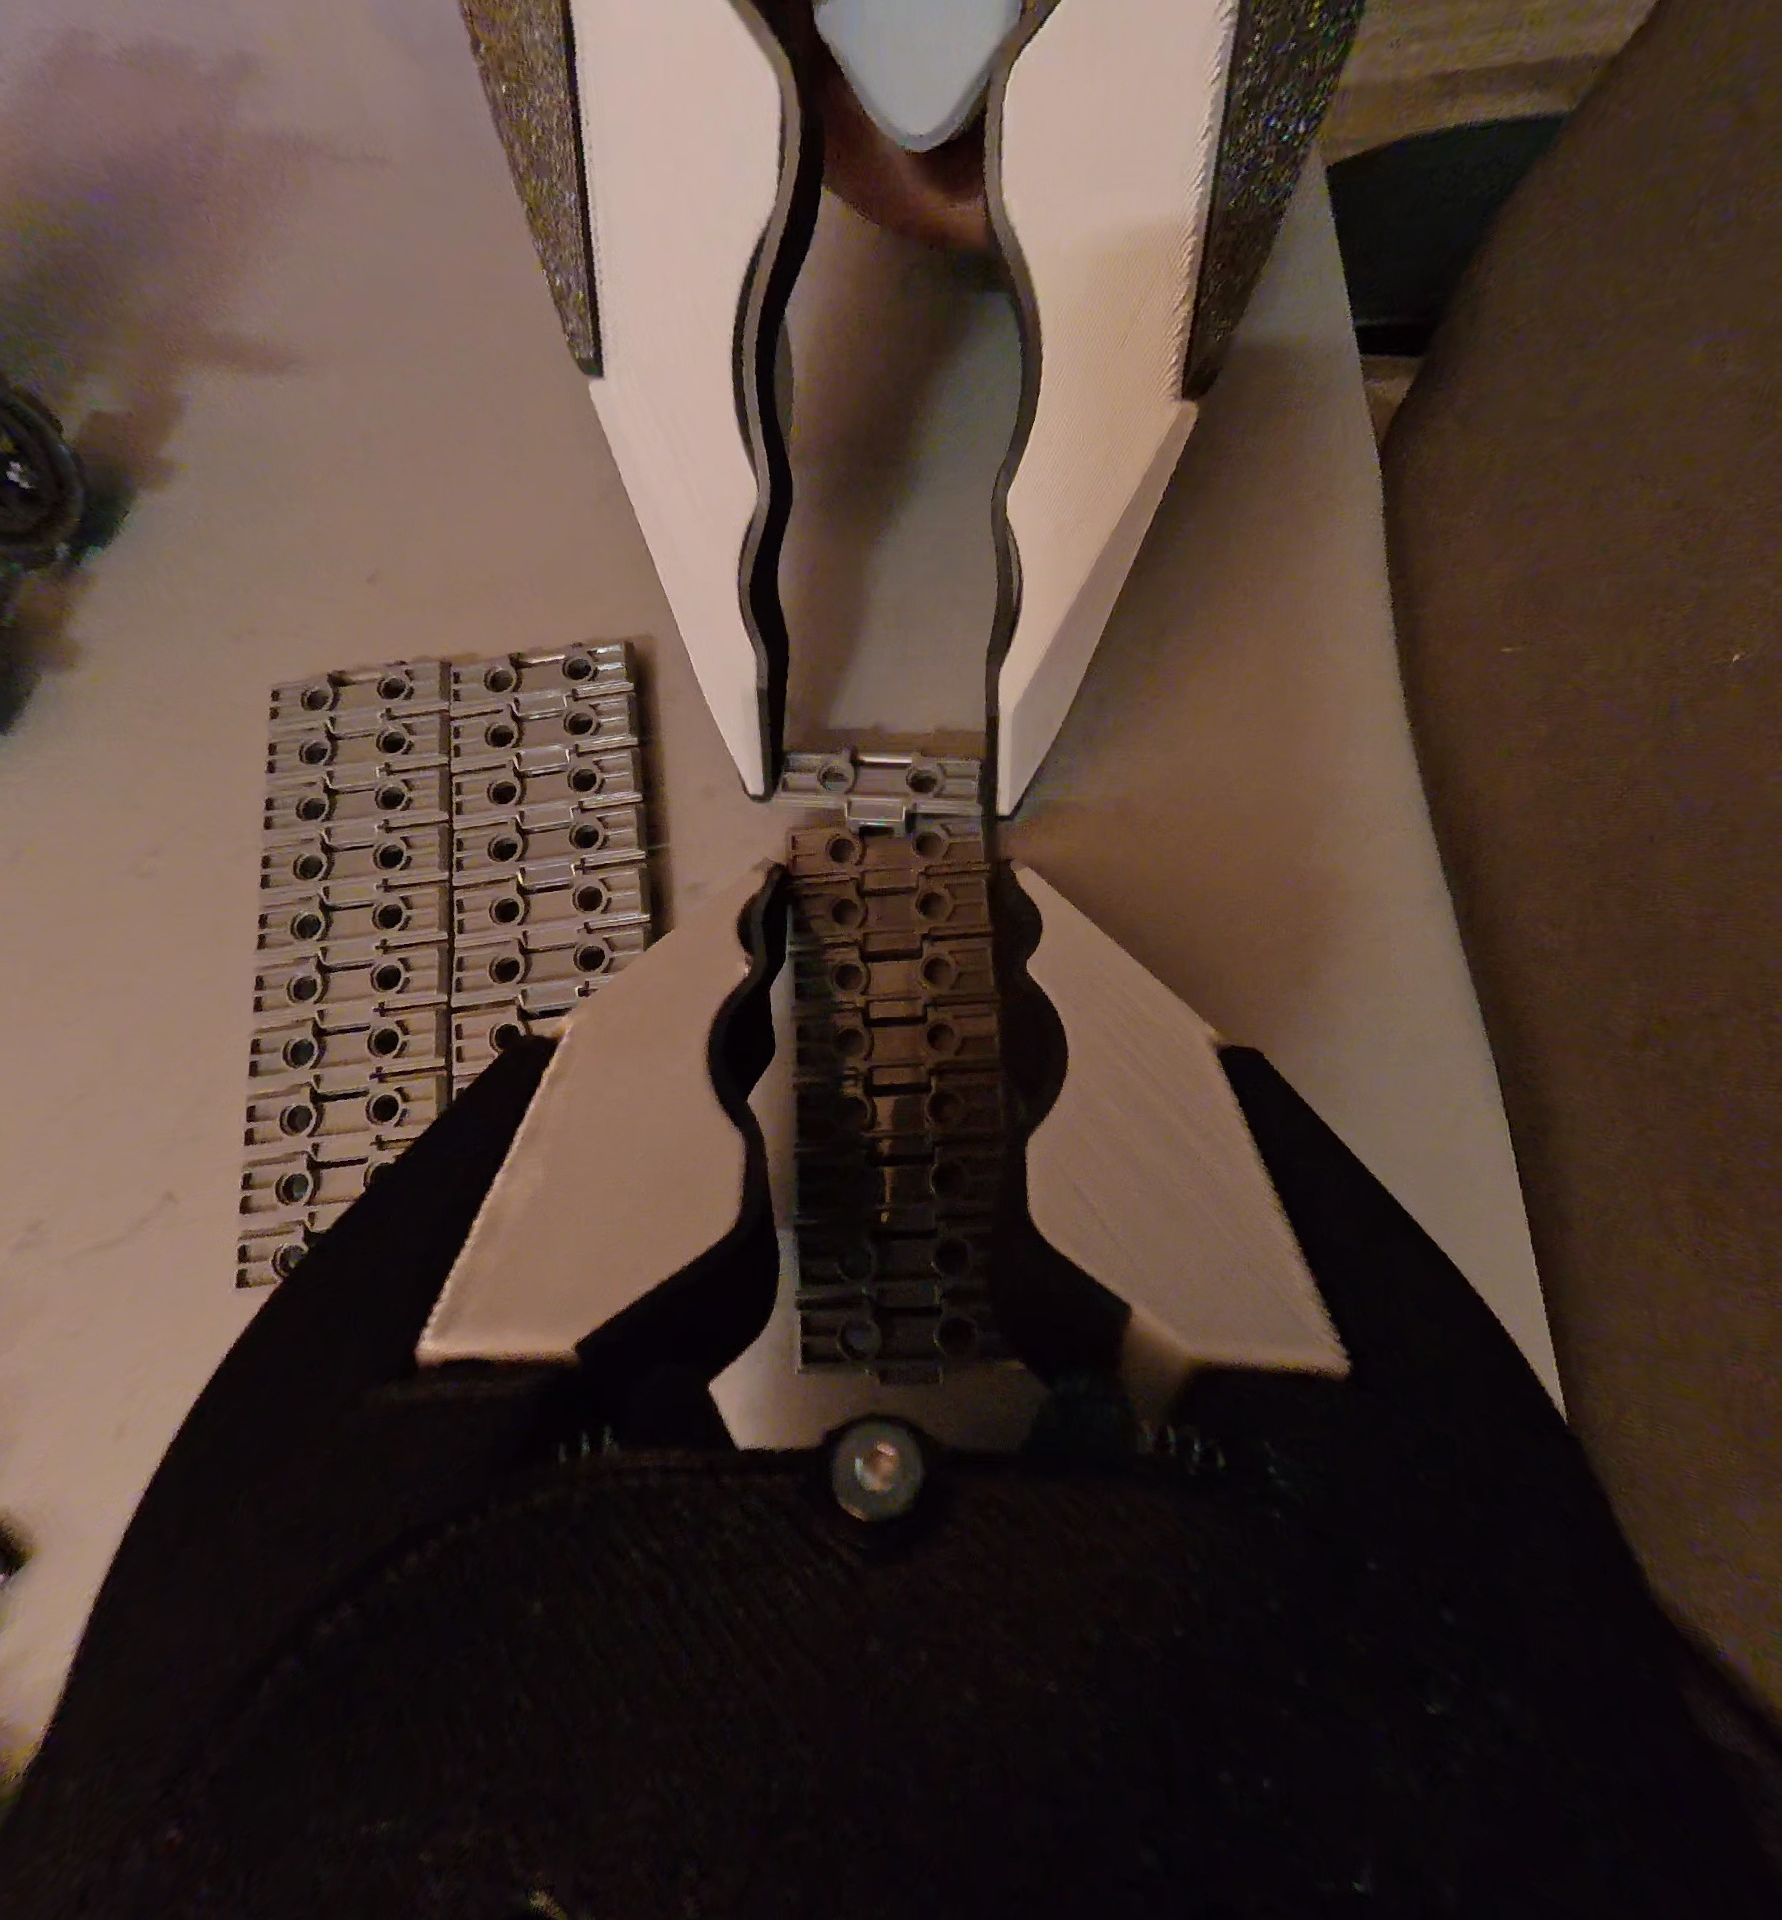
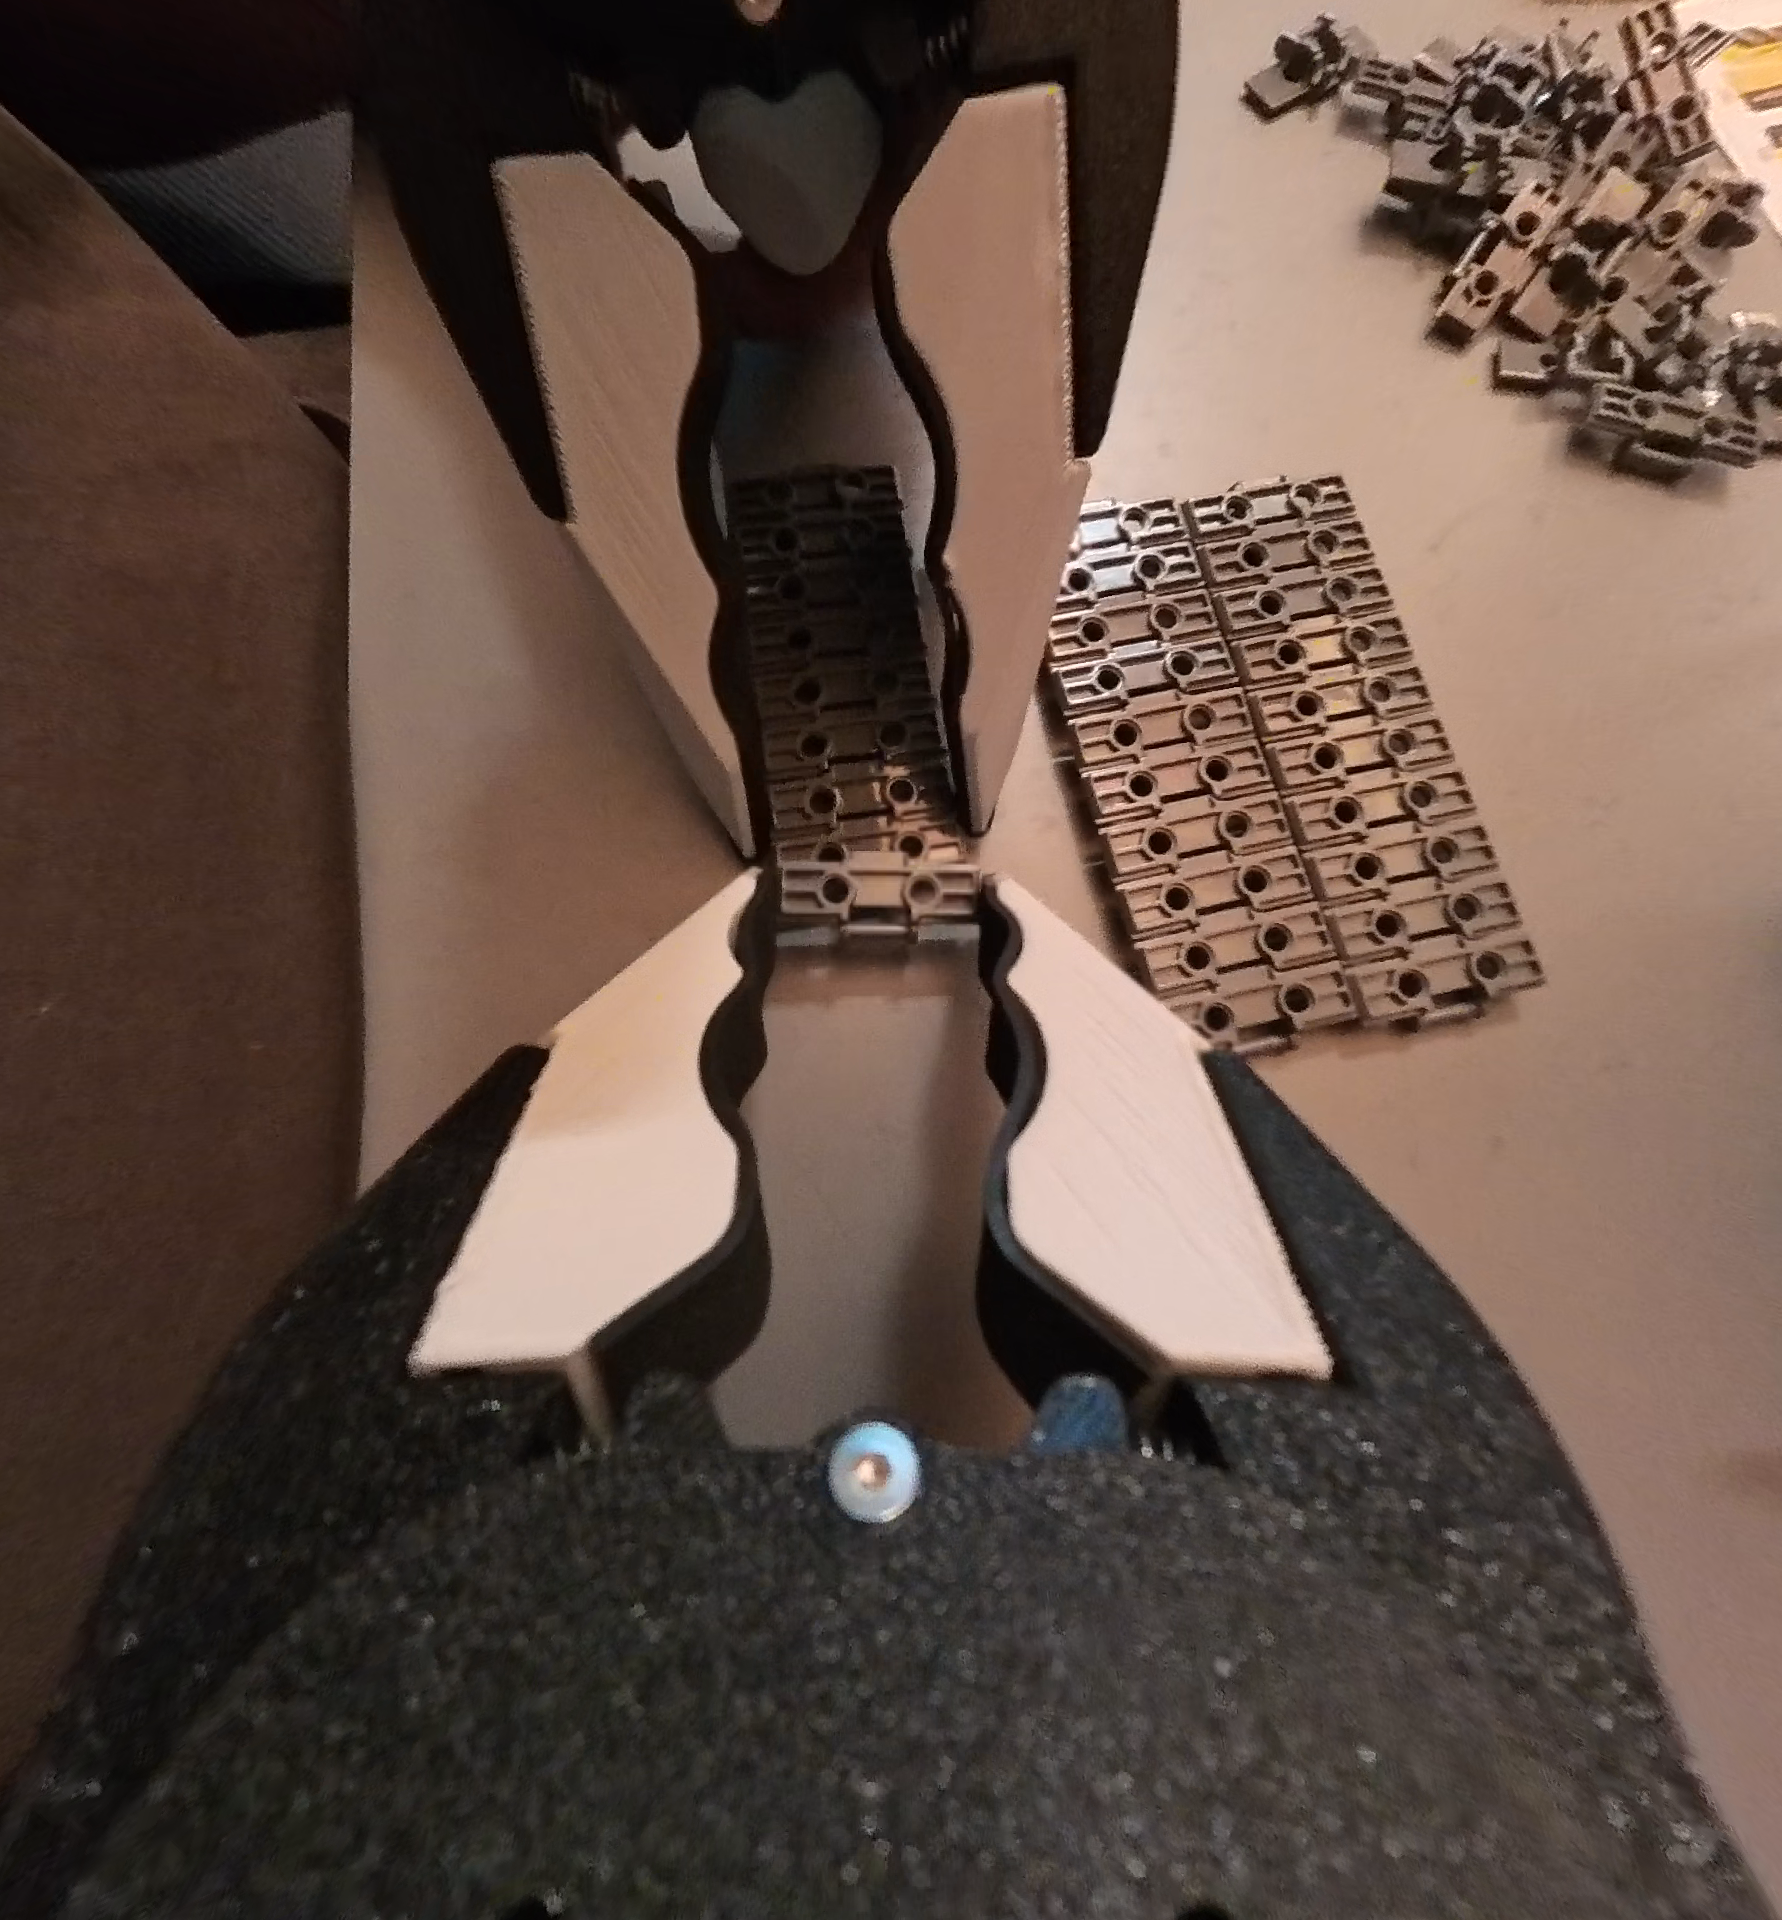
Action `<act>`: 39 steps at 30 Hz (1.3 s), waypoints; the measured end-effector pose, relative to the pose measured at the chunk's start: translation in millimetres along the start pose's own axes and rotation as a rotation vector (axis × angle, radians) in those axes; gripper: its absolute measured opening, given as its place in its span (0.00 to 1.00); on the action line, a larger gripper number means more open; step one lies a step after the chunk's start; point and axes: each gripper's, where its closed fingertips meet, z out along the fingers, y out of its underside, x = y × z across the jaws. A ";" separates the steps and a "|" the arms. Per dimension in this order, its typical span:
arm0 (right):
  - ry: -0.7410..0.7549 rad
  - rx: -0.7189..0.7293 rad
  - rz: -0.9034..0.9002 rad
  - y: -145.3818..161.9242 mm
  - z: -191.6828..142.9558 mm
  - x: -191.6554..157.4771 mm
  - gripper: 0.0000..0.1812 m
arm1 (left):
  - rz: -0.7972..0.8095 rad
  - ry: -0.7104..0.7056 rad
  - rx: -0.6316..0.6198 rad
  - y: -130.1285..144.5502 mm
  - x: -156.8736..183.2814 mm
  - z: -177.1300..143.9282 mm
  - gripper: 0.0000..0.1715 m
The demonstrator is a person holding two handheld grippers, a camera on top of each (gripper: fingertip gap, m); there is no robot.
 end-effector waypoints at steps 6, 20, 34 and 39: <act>-0.011 -0.023 -0.047 4.4 2.2 -0.2 0.21 | -0.001 0.007 0.004 0.4 0.3 -0.1 0.22; -0.043 -0.082 -0.136 6.4 1.1 -1.9 0.26 | -0.002 0.011 0.005 0.5 0.5 0.4 0.22; -0.026 -0.002 -0.010 -1.4 -1.2 2.4 0.00 | -0.008 0.012 0.003 0.7 0.8 0.8 0.22; -0.055 -0.030 0.009 -1.5 0.1 1.8 0.00 | -0.017 0.020 0.006 0.6 1.2 0.9 0.22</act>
